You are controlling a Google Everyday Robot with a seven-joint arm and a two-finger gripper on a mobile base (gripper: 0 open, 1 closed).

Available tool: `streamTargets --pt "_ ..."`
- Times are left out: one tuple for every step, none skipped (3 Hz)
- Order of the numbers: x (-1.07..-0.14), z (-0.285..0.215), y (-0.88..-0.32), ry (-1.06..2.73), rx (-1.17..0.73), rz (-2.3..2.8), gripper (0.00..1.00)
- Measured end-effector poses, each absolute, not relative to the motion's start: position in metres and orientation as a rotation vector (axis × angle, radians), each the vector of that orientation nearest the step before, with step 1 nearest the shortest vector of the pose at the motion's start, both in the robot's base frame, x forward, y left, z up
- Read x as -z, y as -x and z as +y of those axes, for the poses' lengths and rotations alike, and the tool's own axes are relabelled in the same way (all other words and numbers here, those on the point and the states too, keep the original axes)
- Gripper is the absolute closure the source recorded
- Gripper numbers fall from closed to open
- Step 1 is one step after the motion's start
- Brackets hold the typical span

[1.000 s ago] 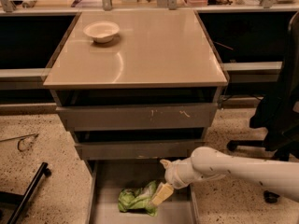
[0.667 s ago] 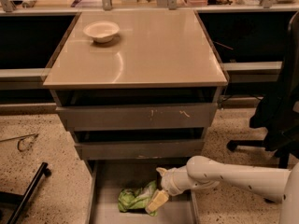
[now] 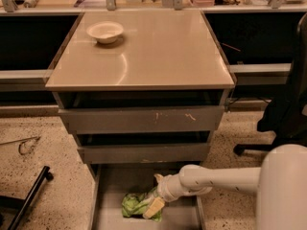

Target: Pick green rice chip bag from bottom drawer and place on counter

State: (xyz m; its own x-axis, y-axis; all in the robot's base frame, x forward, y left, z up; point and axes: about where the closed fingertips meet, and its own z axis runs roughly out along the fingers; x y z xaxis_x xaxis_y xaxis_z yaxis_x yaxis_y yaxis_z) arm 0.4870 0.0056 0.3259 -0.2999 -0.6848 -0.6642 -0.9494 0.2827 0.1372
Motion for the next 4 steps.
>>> streamTargets --pt "-0.279 0.029 -0.512 1.481 -0.649 2.074 0.00" --pt "-0.246 0.041 -0.527 1.483 -0.616 2.081 0.00" --pt "-0.219 0.041 -0.532 1.479 -0.606 2.112 0.00" --pt "-0.198 0.036 -0.532 1.464 -0.608 2.145 0.00"
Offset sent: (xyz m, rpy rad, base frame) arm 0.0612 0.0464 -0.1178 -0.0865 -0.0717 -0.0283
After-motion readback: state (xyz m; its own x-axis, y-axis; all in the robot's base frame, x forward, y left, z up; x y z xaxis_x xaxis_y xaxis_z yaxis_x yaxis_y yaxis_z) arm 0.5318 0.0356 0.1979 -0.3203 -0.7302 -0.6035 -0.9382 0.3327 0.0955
